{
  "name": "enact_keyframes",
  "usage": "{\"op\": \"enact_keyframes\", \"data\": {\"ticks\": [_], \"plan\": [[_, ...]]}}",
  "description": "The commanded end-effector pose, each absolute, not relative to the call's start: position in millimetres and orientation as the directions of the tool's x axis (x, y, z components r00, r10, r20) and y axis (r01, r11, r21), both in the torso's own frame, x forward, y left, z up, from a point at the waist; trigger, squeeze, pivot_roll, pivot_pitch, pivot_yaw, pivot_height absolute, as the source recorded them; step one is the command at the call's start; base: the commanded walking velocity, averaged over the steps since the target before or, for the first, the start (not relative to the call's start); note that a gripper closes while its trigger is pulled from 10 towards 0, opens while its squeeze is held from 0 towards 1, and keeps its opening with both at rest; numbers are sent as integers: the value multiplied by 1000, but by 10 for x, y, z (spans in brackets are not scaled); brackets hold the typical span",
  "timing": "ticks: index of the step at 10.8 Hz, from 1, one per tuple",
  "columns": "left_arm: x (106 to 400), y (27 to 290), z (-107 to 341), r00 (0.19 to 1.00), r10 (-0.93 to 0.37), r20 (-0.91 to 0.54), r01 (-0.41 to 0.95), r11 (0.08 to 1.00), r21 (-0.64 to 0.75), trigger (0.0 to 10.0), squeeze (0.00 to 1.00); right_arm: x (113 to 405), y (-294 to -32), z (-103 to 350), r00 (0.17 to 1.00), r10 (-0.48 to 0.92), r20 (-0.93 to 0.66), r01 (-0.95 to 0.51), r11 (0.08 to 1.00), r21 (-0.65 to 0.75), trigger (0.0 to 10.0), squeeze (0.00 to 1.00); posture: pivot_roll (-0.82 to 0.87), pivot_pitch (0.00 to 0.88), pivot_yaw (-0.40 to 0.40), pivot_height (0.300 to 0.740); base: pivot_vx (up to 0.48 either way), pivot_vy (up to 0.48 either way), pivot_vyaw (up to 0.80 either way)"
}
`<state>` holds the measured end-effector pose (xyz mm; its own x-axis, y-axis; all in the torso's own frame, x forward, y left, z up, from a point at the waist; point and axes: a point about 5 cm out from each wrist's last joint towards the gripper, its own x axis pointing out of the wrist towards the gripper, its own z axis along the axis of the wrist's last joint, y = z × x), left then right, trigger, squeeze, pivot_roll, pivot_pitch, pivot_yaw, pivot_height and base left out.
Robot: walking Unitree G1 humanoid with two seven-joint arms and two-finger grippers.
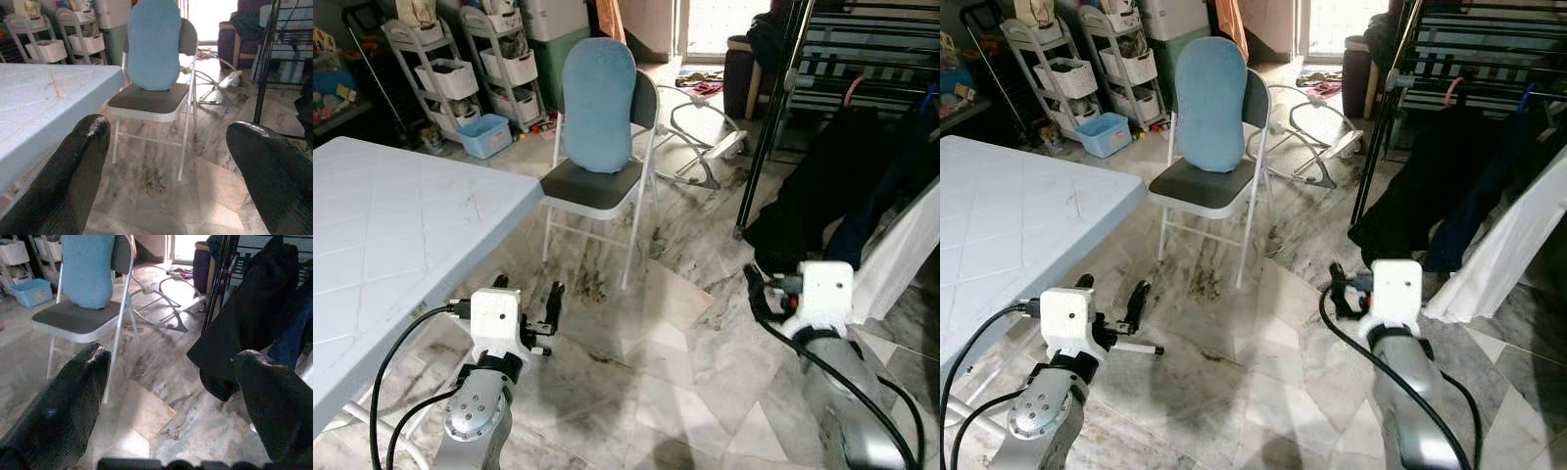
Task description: Hang hanger
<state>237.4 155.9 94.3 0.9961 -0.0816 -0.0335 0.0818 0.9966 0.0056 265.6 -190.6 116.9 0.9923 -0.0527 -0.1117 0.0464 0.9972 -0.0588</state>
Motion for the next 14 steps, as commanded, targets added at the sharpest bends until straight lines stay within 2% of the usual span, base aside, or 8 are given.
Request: {"op": "enact_keyframes", "data": {"ticks": [1,4,8,14], "plan": [[2392,1611,928,997,-62,-43,63,998,6,10000,0,2678,-1882,1154,992,-55,-114,50,998,-49,10000,0,-152,0,103,740,0,0,0],[2479,1613,973,996,-81,-24,81,997,3,10000,0,2688,-1880,1140,991,-62,-121,56,997,-53,10000,0,-162,0,109,740,0,0,-371],[2540,1630,1032,996,-89,-3,89,996,-8,10000,0,2717,-1896,1155,991,-72,-113,65,996,-57,10000,0,-159,0,108,740,0,0,-800],[2534,1579,1053,993,-115,3,115,993,-18,10000,0,2746,-1881,1161,990,-83,-110,77,996,-54,10000,0,-149,0,107,740,264,0,-800]]}}
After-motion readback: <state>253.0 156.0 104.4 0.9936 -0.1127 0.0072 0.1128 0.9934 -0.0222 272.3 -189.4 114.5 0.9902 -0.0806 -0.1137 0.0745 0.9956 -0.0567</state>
